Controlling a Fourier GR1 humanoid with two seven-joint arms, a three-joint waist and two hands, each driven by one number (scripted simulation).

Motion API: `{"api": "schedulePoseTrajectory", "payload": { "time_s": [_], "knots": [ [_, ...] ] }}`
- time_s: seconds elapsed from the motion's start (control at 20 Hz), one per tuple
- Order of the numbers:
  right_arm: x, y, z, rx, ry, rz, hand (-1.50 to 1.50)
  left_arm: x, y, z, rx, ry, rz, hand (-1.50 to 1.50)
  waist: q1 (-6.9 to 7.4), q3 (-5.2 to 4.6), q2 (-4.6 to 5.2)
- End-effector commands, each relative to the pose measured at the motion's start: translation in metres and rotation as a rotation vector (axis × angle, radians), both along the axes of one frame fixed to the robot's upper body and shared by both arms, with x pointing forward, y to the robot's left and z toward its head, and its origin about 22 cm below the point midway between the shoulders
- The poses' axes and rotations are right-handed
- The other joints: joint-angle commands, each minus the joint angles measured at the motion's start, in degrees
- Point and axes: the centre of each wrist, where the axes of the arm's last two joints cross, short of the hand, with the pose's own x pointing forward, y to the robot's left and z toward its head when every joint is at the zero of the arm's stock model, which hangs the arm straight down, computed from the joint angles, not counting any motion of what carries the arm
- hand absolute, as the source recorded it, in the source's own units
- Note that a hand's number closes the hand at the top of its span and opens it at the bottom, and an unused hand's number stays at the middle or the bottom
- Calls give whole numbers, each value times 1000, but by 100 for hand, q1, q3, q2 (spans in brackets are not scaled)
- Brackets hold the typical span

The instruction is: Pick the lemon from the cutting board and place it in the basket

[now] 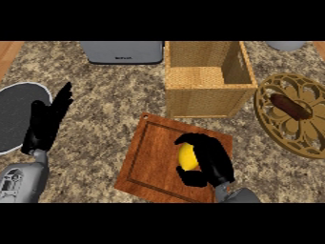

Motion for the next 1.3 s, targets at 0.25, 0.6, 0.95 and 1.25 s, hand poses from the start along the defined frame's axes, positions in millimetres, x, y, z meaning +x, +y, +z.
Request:
{"api": "schedulePoseTrajectory", "payload": {
  "time_s": [0.25,0.6,0.95,1.25],
  "knots": [
    [7,4,-17,-138,-124,32,150,3,-2,1,1,14,-8,0,1,0,2],
    [74,65,34,-522,10,-194,150,16,-35,17,-7,-27,-123,0,766,-27,152],
    [109,104,93,-543,-69,-296,150,19,-48,10,1,-25,-185,0,1058,-8,215],
    [110,126,148,-209,-136,-385,150,28,-65,18,0,-25,-188,0,1049,-1,160]
  ]
}}
